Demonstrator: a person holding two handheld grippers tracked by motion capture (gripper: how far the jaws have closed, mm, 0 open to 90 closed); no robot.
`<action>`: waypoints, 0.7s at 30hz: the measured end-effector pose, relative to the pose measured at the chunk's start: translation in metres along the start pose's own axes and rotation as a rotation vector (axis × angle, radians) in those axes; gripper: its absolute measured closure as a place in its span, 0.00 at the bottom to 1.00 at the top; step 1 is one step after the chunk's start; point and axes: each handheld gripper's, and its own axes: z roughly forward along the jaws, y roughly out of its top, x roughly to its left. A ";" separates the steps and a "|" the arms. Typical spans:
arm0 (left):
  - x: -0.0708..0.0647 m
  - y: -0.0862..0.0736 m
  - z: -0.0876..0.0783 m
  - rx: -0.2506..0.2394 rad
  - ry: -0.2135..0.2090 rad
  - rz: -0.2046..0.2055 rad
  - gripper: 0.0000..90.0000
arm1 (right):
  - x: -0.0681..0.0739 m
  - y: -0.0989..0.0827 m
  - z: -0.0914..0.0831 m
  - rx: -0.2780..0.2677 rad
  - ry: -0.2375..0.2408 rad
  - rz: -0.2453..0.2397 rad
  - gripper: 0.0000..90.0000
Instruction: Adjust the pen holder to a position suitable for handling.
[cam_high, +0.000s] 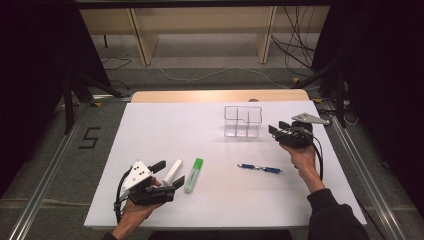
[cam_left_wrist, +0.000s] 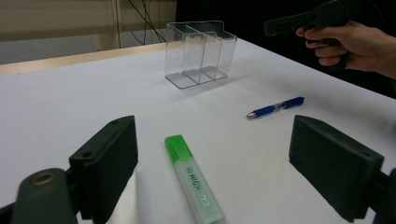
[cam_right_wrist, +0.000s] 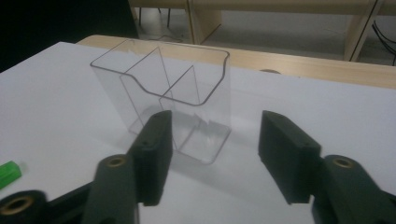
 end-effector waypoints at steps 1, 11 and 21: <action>0.000 0.000 0.000 0.000 -0.001 -0.002 0.17 | -0.002 0.000 0.002 0.004 -0.004 -0.002 0.62; 0.000 0.000 0.001 0.006 -0.005 0.003 0.17 | -0.018 0.007 0.029 0.066 -0.035 0.008 0.93; -0.001 0.000 0.001 0.001 -0.011 -0.004 0.17 | -0.024 0.010 0.063 0.136 -0.047 0.014 1.00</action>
